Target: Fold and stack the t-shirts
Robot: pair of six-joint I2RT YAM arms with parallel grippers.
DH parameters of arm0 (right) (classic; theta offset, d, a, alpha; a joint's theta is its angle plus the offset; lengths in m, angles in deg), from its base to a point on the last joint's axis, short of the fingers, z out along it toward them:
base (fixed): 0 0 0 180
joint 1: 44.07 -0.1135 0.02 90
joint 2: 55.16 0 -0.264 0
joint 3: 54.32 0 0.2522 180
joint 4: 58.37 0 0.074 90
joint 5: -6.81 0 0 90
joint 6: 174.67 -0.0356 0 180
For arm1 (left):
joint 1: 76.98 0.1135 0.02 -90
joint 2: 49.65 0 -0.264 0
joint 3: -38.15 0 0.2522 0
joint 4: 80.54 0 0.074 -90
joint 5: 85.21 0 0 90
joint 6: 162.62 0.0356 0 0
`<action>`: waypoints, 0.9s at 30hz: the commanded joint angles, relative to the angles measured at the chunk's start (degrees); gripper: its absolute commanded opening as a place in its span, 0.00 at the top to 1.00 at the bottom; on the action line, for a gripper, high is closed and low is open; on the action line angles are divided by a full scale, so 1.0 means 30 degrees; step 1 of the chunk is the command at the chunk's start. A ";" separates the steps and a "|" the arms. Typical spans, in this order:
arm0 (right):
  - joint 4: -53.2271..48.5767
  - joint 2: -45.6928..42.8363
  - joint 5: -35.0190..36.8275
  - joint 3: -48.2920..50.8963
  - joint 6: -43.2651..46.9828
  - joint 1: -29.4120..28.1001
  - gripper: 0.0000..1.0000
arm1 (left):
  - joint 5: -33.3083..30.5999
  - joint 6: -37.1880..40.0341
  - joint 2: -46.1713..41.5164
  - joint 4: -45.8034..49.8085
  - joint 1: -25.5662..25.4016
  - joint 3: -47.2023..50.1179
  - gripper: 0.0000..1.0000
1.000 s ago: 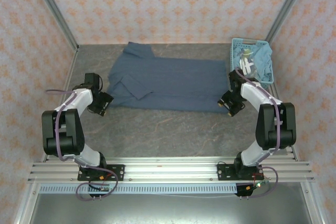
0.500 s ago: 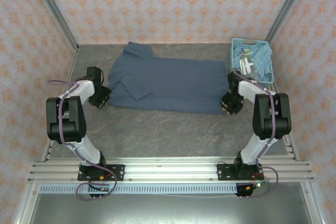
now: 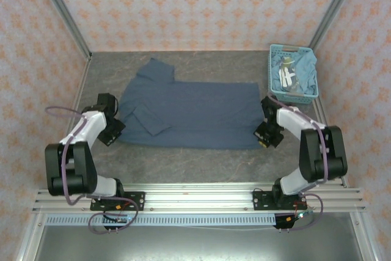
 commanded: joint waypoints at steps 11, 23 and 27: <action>-0.2542 -0.3970 0.2024 -0.0657 -0.1082 -0.0330 0.60 | -0.1689 -0.1336 -0.3462 0.2697 -0.0368 -0.0166 0.49; 0.5244 -0.4266 -0.4816 -0.0810 -0.0043 -0.3308 0.43 | 0.2793 -0.9673 -0.2851 -0.3329 -0.8131 0.1770 0.43; 0.5304 -0.3934 -0.4811 -0.0898 -0.0065 -0.3326 0.43 | 0.3053 -0.9921 -0.1081 -0.4837 -0.8829 0.1744 0.47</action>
